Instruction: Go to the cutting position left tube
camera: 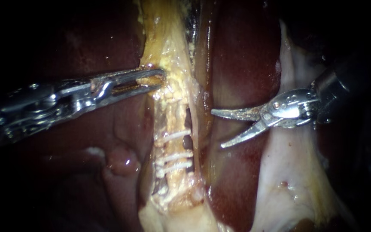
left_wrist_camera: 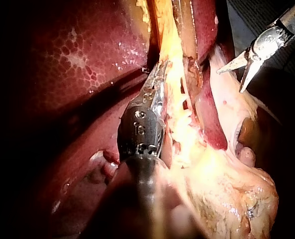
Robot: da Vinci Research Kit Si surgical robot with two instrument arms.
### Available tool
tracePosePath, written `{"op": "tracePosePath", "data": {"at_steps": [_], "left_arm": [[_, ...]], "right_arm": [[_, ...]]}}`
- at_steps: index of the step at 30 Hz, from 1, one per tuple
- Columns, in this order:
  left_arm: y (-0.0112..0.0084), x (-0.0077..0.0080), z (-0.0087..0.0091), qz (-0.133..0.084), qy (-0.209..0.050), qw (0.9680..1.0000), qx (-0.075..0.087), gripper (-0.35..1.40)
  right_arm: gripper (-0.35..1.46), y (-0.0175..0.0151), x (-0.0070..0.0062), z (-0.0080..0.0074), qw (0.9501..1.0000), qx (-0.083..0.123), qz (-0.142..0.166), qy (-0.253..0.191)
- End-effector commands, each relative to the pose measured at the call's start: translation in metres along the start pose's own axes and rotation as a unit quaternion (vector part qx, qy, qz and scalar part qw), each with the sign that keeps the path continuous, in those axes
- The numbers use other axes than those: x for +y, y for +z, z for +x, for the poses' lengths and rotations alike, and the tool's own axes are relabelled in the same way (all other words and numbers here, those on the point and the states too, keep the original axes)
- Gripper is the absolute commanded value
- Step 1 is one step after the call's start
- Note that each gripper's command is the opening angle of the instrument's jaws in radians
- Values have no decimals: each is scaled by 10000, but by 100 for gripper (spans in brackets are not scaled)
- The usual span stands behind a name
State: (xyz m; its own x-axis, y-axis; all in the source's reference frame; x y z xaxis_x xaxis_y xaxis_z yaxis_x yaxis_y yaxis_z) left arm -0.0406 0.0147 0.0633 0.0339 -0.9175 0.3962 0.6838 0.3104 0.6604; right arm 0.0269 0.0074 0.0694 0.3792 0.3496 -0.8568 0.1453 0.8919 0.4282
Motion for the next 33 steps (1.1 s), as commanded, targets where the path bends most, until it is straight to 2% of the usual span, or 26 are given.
{"op": "tracePosePath", "data": {"at_steps": [1, 4, 7, 10, 17, 20, 25, 29, 33], "left_arm": [[0, 0, 0, 2, -1, 10000, -2, -35], [-1, -1, 0, 3, -1, 10000, -1, -35], [-6, -1, -4, 18, -9, 10000, 14, -35], [-19, 2, -16, 46, -28, 10000, 50, -35], [-64, 12, -54, -22, -133, 9997, -216, -35], [-81, 13, -63, -22, -196, 9994, -287, -35], [-95, 4, -65, -27, -193, 9992, -340, -35], [-98, -3, -64, -58, -204, 9991, -368, -35], [-98, -6, -64, -66, -207, 9991, -372, -35]], "right_arm": [[143, 0, 0, 0, 10000, -1, 0, -5], [143, 0, -1, 1, 10000, -1, 0, -6], [143, 3, -4, -2, 9999, -3, 154, -59], [143, 14, -10, -11, 9991, -13, 333, 246], [143, 67, -23, -46, 9939, -185, 702, 834], [143, 86, -22, -60, 9916, -231, 776, 1006], [143, 104, -11, -78, 9895, -264, 818, 1164], [143, 113, -2, -81, 9890, -265, 825, 1198], [143, 120, 1, -77, 9884, -248, 863, 1226]]}}
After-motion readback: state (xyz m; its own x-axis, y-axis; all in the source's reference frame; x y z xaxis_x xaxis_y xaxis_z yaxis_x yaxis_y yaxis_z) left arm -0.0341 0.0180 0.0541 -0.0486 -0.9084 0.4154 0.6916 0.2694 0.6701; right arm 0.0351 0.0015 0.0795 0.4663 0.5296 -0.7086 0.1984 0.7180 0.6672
